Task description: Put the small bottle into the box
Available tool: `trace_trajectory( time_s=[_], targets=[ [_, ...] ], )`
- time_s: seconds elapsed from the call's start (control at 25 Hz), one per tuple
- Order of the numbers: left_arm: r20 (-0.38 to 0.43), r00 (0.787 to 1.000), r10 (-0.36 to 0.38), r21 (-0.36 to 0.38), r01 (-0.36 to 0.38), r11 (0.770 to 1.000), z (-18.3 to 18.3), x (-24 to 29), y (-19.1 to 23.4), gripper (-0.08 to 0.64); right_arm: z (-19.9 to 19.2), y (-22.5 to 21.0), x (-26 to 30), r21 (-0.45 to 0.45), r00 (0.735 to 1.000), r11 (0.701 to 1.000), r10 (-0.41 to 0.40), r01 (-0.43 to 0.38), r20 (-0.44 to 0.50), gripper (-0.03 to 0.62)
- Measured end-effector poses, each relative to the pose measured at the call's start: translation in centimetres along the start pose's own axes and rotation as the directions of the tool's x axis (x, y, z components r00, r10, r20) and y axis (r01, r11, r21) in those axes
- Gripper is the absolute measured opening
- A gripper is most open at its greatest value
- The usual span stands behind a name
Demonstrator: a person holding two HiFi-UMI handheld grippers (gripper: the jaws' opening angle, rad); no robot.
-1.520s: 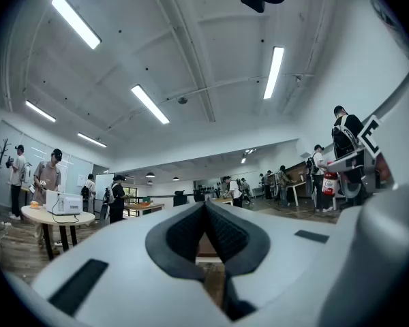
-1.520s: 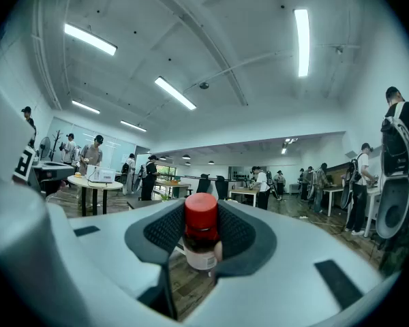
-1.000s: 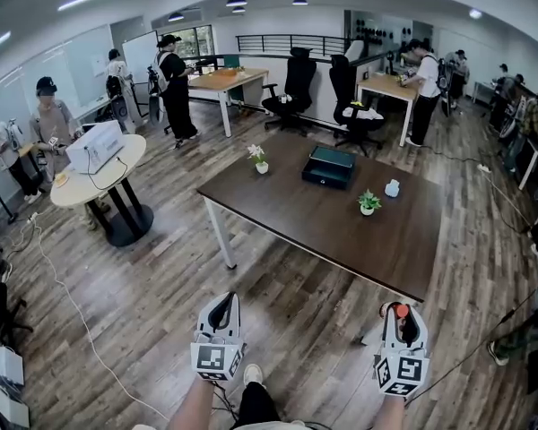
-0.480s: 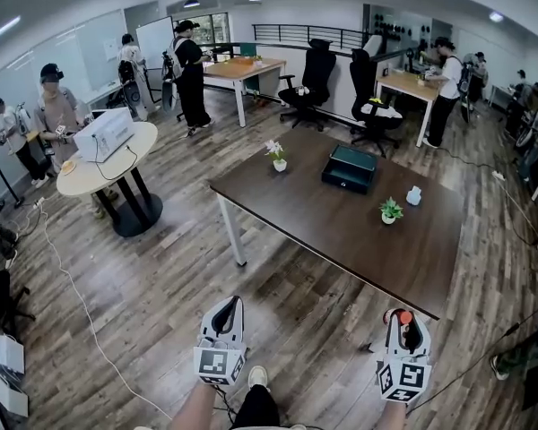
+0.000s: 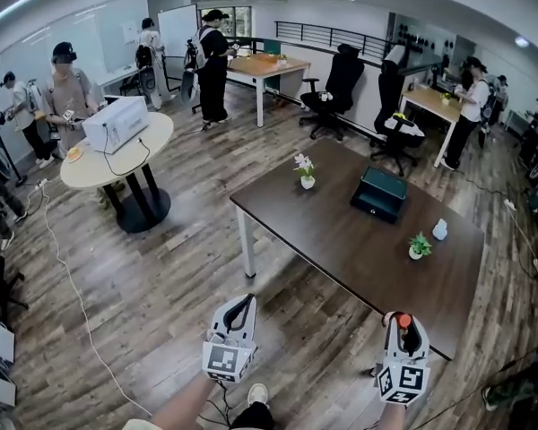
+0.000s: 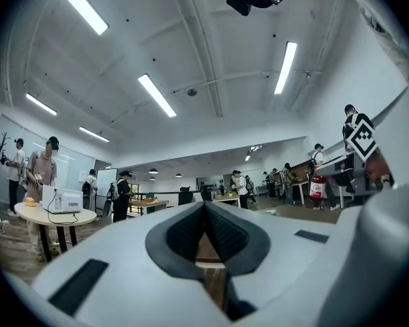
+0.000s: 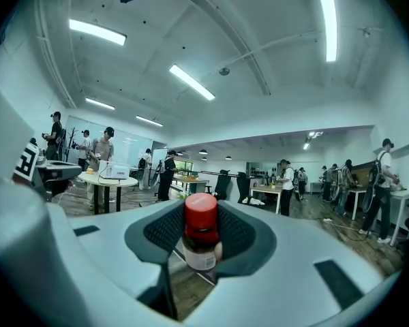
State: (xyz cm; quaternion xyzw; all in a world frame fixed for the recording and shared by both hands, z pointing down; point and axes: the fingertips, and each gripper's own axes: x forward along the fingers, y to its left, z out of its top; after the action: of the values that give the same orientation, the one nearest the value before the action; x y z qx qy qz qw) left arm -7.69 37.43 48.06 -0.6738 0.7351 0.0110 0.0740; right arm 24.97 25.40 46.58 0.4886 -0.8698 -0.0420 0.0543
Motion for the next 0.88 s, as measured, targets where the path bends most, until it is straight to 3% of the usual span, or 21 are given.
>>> trace_trajectory(
  time_s=[0.4, 0.88],
  targets=[
    [0.023, 1.000, -0.014, -0.025, 0.014, 1.000, -0.4, 7.4, 8.1, 0.003, 1.7, 5.5, 10.4, 0.011, 1.000, 1.000, 0.000, 0.000, 0.009, 0.143],
    [0.003, 0.999, -0.046, 0.004, 0.046, 0.999, -1.2, 12.8, 10.7, 0.002, 1.8, 5.5, 15.2, 0.022, 0.999, 0.999, -0.044, 0.044, -0.001, 0.143]
  ],
)
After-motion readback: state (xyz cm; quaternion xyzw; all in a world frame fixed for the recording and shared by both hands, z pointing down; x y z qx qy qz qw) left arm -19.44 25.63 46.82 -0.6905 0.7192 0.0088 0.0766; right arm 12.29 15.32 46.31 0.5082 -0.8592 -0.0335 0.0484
